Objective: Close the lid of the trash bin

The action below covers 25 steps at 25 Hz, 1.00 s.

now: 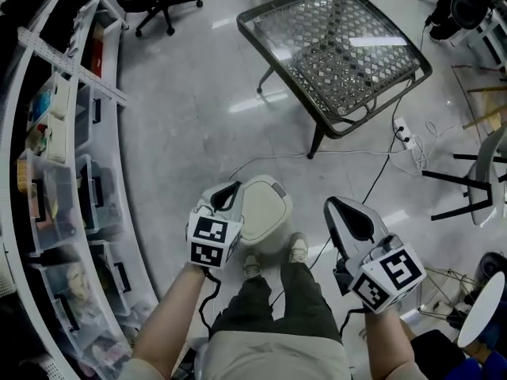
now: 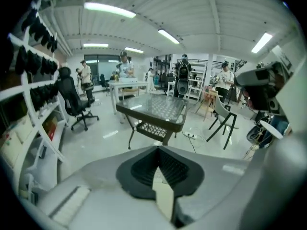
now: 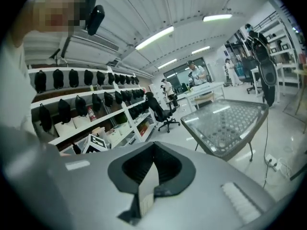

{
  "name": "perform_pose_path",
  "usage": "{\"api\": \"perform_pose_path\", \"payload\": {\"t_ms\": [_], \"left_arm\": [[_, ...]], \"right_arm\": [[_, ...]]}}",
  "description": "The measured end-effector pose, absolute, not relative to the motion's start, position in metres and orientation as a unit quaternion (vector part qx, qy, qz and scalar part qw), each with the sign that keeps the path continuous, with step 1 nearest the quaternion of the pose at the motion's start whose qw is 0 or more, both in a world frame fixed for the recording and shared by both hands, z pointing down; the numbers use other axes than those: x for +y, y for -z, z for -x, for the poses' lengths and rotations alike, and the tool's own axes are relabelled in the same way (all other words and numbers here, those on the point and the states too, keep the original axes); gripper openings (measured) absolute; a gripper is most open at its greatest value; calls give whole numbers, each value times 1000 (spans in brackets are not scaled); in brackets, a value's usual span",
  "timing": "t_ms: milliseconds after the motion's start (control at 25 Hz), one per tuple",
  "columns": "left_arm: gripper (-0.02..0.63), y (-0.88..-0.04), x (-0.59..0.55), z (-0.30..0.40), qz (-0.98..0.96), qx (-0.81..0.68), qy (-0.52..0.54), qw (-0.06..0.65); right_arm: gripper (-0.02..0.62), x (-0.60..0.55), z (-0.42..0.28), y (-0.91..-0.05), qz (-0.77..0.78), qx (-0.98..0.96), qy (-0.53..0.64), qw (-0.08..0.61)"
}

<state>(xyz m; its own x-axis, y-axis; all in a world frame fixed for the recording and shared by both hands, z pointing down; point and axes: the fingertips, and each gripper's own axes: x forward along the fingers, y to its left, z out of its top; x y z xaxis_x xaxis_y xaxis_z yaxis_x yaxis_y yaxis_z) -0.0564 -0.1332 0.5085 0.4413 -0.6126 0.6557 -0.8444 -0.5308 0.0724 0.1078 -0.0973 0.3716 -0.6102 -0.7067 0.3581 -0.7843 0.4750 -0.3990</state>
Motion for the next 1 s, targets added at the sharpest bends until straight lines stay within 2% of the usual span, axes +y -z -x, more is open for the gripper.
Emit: {"api": "perform_pose_path", "payload": {"t_ms": [280, 480, 640, 1000], "left_arm": [[2, -355, -124, 65, -852, -465, -226, 81], [2, -269, -111, 70, -855, -484, -180, 46], [3, -211, -95, 71, -851, -501, -158, -5], [2, -106, -45, 74, -843, -529, -85, -49]], "right_arm": [[3, -80, -92, -233, -408, -897, -166, 29], [3, -64, -85, -157, -403, -911, -92, 16], [3, -49, -85, -112, -416, -908, -46, 3], [3, -19, -103, -55, -452, -891, 0, -40]]}}
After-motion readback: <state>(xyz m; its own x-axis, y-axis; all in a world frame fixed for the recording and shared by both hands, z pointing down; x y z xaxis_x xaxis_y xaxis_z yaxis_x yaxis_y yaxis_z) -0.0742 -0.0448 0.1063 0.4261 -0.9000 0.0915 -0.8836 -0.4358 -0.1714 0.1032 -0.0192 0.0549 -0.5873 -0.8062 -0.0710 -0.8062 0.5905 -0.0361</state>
